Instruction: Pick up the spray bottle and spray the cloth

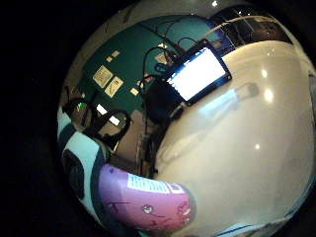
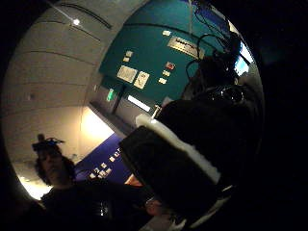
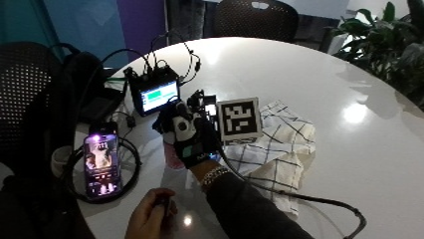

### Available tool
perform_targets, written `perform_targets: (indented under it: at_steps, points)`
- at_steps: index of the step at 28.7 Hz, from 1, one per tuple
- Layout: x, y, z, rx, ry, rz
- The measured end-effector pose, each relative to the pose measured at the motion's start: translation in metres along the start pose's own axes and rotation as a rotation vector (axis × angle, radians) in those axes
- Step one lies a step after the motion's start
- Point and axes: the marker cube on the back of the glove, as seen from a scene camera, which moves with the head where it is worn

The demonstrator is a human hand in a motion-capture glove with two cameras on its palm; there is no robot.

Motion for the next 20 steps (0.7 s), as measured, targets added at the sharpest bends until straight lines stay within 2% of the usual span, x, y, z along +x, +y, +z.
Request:
perform_targets:
  at_steps: [8,15,20]
  points:
    - [-0.002,-0.004,-0.002,0.008,-0.008,0.001]
    - [0.011,0.007,0.004,-0.046,-0.049,0.093]
    - [0.015,0.007,-0.003,-0.084,0.049,0.133]
